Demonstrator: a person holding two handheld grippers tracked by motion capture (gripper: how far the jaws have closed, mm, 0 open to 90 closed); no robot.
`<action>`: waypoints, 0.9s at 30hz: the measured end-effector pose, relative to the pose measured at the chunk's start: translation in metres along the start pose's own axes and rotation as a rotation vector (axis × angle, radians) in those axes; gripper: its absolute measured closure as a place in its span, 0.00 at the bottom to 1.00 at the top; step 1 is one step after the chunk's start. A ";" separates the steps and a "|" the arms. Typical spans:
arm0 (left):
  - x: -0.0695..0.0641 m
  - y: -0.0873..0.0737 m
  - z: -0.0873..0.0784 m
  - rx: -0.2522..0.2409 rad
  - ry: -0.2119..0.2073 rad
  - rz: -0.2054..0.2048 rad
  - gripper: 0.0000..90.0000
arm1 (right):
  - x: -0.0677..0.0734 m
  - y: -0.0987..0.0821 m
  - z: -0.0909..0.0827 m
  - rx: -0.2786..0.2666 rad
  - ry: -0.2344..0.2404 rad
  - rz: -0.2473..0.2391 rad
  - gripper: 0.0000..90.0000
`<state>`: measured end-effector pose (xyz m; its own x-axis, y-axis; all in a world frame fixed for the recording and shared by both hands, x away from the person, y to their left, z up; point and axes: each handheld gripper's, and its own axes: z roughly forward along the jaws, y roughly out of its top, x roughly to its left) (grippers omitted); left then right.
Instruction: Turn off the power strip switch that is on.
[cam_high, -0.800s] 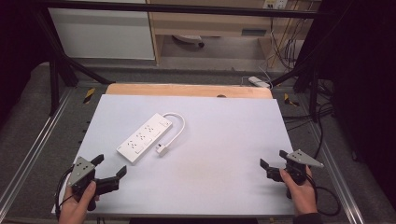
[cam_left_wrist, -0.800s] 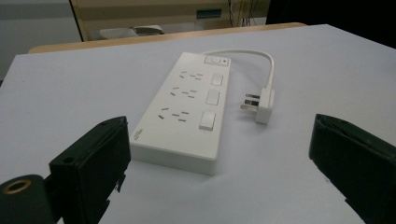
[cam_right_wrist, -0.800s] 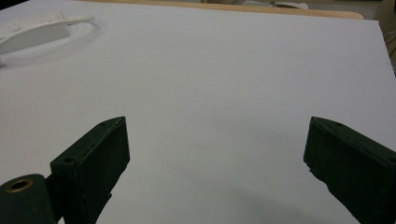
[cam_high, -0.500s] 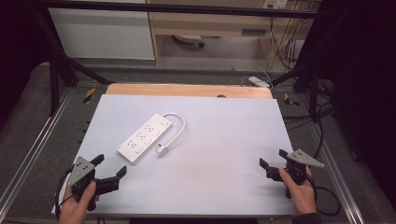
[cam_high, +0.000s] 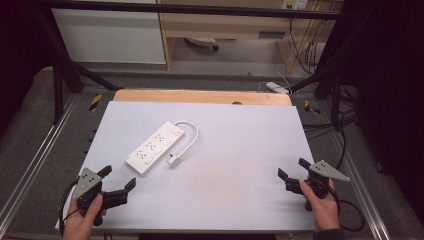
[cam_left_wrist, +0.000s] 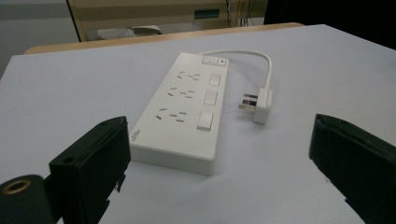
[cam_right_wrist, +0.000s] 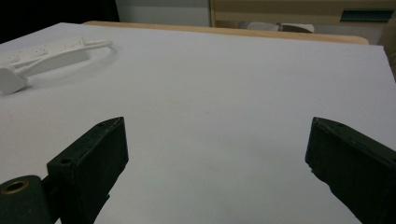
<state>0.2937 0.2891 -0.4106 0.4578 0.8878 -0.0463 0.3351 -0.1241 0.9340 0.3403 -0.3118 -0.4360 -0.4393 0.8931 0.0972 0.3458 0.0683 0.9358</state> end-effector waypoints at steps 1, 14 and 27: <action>0.000 0.000 0.000 0.001 0.003 0.004 0.06 | 0.000 0.000 0.000 -0.005 0.001 0.000 0.07; 0.000 0.000 0.000 0.004 0.001 0.006 0.06 | 0.005 0.005 -0.002 -0.010 0.053 0.027 0.08; -0.001 0.000 0.000 0.006 -0.003 0.011 0.06 | 0.016 0.012 0.001 -0.006 0.082 -0.001 0.05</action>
<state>0.2937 0.2883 -0.4109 0.4643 0.8849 -0.0373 0.3346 -0.1362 0.9325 0.3379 -0.2969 -0.4239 -0.5065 0.8534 0.1231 0.3405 0.0668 0.9379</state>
